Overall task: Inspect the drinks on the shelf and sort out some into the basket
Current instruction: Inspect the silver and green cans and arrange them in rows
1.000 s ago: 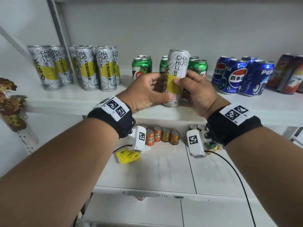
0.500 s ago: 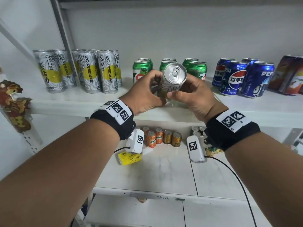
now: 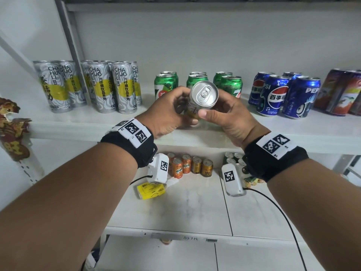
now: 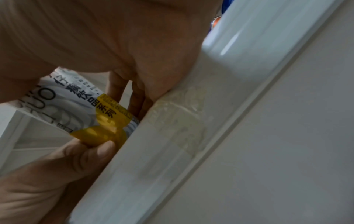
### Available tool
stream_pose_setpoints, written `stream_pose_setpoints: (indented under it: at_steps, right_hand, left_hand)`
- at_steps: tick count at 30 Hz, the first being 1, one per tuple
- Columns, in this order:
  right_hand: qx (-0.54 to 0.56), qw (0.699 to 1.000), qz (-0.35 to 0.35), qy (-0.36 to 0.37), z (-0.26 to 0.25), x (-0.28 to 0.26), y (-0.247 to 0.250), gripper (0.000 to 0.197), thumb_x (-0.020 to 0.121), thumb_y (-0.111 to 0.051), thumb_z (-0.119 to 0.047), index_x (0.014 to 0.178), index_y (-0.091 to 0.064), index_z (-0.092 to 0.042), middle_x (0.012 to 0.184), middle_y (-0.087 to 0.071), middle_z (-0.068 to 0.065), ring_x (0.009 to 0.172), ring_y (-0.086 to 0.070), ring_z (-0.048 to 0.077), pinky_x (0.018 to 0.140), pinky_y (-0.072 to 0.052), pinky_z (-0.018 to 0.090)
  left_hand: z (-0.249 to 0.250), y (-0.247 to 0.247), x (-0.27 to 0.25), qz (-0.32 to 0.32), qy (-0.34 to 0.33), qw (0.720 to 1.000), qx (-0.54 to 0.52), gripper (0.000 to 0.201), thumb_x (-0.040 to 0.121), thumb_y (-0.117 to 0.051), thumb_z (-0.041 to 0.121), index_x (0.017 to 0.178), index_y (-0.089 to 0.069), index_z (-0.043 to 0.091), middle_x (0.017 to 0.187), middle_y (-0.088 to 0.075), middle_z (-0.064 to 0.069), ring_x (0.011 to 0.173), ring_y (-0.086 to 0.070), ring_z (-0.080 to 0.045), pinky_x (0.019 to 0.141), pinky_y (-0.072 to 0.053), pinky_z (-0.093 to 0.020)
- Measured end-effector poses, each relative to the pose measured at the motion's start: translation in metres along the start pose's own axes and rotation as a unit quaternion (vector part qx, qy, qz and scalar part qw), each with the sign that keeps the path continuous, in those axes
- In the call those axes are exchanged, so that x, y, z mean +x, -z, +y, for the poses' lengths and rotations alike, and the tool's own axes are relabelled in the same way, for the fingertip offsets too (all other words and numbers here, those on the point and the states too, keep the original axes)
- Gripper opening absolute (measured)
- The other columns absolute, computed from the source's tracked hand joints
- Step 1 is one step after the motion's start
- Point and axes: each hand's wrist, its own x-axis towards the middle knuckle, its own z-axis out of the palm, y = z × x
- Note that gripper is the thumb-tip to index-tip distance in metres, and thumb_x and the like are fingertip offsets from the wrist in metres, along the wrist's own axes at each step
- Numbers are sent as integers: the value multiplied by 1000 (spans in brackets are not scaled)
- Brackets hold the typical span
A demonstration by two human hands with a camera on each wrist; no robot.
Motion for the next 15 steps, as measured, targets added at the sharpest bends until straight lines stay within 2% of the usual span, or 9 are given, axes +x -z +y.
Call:
stream_pose_setpoints:
  at_steps: [2, 4, 5, 6, 8, 10, 13, 15]
  right_hand:
    - [-7, 1000, 4, -3, -2, 0, -1, 56, 80, -89, -24, 129, -68, -10, 125, -75, 8, 118, -70, 21, 97, -57, 34]
    - [10, 1000, 26, -9, -5, 0, -2, 56, 77, -90, -43, 124, -72, -17, 125, -75, 9, 120, -69, 26, 99, -58, 41]
    - [25, 999, 37, -17, -6, 0, -2, 56, 78, -89, -47, 123, -73, -17, 126, -75, 10, 120, -70, 29, 97, -59, 44]
    - [34, 998, 46, -27, -6, 0, -2, 54, 81, -87, -45, 124, -72, -16, 126, -75, 10, 117, -72, 30, 92, -61, 44]
    - [24, 998, 52, -40, -5, 1, -2, 41, 90, -81, -29, 126, -70, -13, 124, -76, 7, 112, -74, 27, 85, -62, 40]
    - [-7, 997, 53, -52, -3, 3, -3, 33, 95, -75, -15, 127, -69, -13, 122, -77, 6, 110, -75, 27, 88, -63, 40]
    - [-37, 994, 60, -80, -4, 6, -7, 27, 99, -71, -15, 126, -68, -13, 115, -79, 7, 103, -77, 28, 87, -64, 41]
    - [-42, 992, 76, -93, -5, 7, -9, 27, 99, -72, -20, 125, -67, -12, 111, -79, 8, 99, -78, 30, 83, -64, 44]
  left_hand:
    - [1, 1, -1, 0, 6, 1000, -3, 73, 76, -93, -6, 140, -60, 8, 137, -71, -9, 130, -68, -21, 109, -58, -48]
    - [3, 1, -2, 3, 9, 1000, -2, 70, 76, -97, 5, 137, -63, 11, 132, -75, -2, 124, -71, -17, 109, -59, -45]
    - [4, 1, -3, 6, 9, 1000, -4, 70, 75, -98, 10, 136, -64, 12, 130, -77, -1, 122, -73, -17, 109, -58, -45]
    - [4, 0, -3, 7, 9, 1000, -9, 69, 75, -98, 14, 135, -65, 12, 128, -77, -1, 121, -74, -18, 110, -58, -46]
    - [3, -1, -4, 6, 8, 1000, -20, 67, 74, -97, 21, 133, -66, 12, 125, -79, -3, 119, -75, -21, 108, -59, -48]
    - [1, -2, -4, 2, 5, 999, -37, 59, 76, -96, 24, 127, -70, 14, 123, -80, -4, 119, -75, -25, 105, -60, -51]
    - [0, -3, -4, 5, 1, 998, -56, 54, 73, -96, 30, 120, -72, 18, 124, -80, -7, 121, -75, -29, 108, -57, -57]
    - [1, -5, -4, -1, 4, 999, -51, 60, 72, -100, 35, 122, -72, 17, 123, -80, -7, 121, -75, -29, 108, -58, -54]
